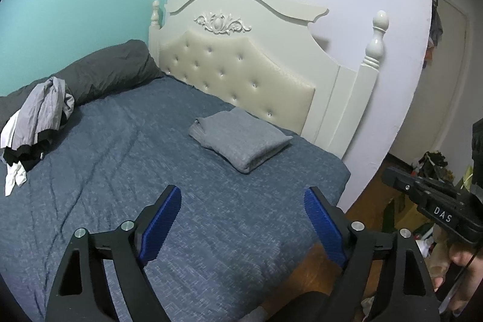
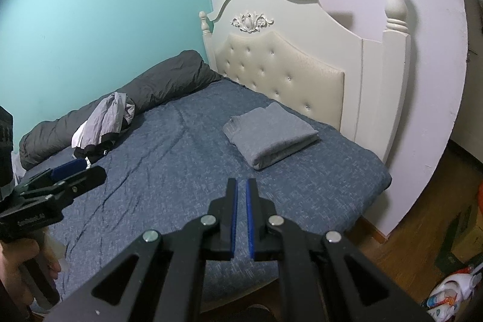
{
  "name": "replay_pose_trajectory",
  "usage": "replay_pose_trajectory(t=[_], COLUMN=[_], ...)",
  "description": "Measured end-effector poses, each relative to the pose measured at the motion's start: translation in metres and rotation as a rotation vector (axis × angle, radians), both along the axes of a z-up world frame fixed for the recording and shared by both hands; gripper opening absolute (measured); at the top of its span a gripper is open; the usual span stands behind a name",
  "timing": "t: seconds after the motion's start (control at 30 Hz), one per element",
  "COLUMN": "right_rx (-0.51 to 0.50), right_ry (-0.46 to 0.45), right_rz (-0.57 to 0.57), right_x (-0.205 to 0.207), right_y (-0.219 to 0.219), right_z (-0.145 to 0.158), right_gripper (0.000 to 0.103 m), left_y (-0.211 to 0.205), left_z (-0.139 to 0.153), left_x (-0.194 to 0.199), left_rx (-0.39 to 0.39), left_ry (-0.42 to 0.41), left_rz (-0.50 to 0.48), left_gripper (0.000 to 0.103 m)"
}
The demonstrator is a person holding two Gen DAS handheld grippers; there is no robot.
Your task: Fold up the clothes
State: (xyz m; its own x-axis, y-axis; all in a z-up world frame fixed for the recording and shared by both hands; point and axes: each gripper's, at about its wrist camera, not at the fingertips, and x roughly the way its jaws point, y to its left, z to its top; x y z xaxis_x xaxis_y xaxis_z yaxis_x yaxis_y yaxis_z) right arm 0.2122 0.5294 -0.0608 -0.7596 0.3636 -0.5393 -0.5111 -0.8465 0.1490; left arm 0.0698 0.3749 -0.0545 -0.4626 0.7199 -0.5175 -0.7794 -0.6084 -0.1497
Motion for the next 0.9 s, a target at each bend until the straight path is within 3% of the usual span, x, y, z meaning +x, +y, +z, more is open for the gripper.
replay_pose_trajectory(t=[0.33, 0.43, 0.9], right_rx=[0.014, 0.018, 0.03], right_ry=[-0.003, 0.0, 0.014], right_rz=[-0.005, -0.004, 0.009], right_x=[0.007, 0.01, 0.015], right_y=[-0.007, -0.009, -0.018], right_z=[-0.004, -0.004, 0.002], right_gripper=[0.005, 0.005, 0.005], left_y=[-0.009, -0.01, -0.019], left_z=[0.004, 0.005, 0.007], left_x=[0.012, 0.017, 0.023], left_rx=[0.006, 0.007, 0.011], left_ry=[0.022, 0.032, 0.041], left_rz=[0.002, 0.007, 0.052], left_gripper=[0.096, 0.103, 0.103])
